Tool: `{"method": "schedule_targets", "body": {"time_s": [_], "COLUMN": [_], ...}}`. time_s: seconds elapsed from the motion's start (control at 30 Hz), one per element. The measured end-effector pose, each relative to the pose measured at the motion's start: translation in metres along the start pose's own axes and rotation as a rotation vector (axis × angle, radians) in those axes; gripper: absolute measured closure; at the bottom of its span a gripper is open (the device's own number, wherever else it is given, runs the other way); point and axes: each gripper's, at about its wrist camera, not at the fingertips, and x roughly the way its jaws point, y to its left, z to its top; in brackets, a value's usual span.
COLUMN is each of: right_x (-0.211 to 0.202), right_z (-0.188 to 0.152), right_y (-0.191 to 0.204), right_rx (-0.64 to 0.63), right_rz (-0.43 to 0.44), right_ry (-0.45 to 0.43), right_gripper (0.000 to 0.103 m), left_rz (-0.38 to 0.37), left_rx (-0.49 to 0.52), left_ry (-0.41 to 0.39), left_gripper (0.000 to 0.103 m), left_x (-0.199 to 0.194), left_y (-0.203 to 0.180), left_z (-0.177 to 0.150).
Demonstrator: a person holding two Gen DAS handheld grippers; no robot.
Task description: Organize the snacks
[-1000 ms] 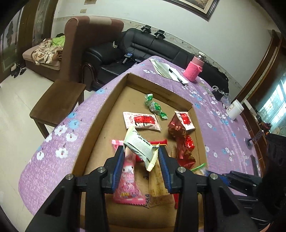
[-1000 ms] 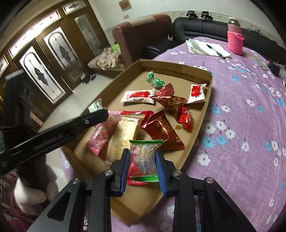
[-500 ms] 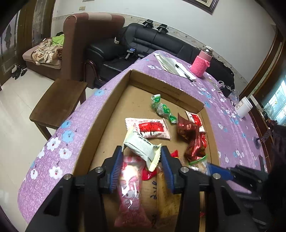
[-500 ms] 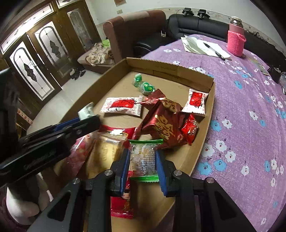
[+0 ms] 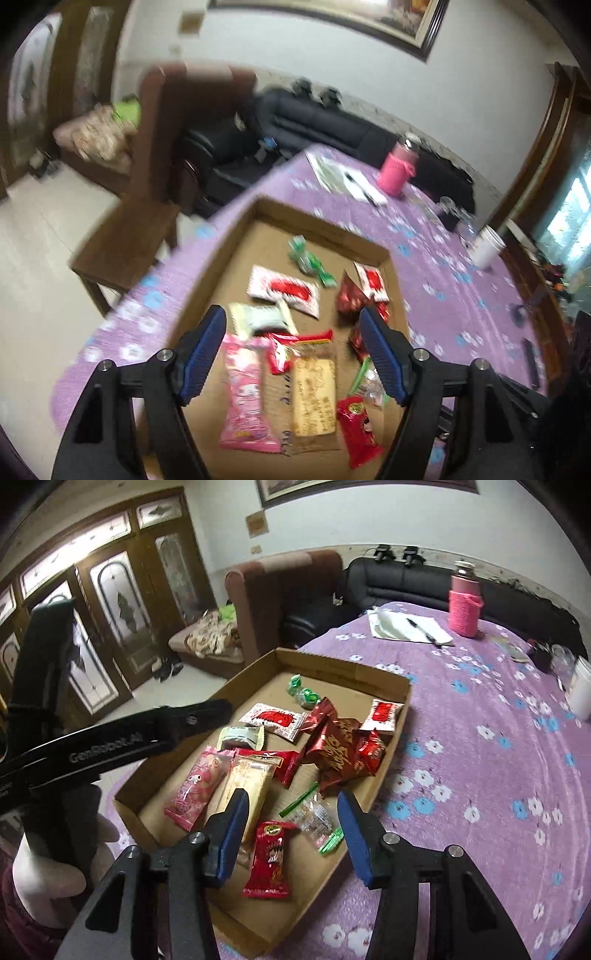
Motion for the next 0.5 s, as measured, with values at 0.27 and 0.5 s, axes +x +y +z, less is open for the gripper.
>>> {"method": "schedule_targets", "body": {"time_s": [0.27, 0.5], "right_x": [-0.021, -0.032], "right_z": [-0.014, -0.023], "right_y": [-0.018, -0.022], "right_rx": [0.071, 0.08], "right_rz": [-0.034, -0.062], "right_ry": [-0.056, -0.084], "right_gripper": [0.048, 0.045], "left_rz": [0.252, 0.346], "left_rx": [0.075, 0.012], "left_ry": [-0.352, -0.537], "left_gripper": [0.0, 0.0], "left_x": [-0.078, -0.118], "left_y": [-0.03, -0.039], "left_z": [-0.005, -0.009]}}
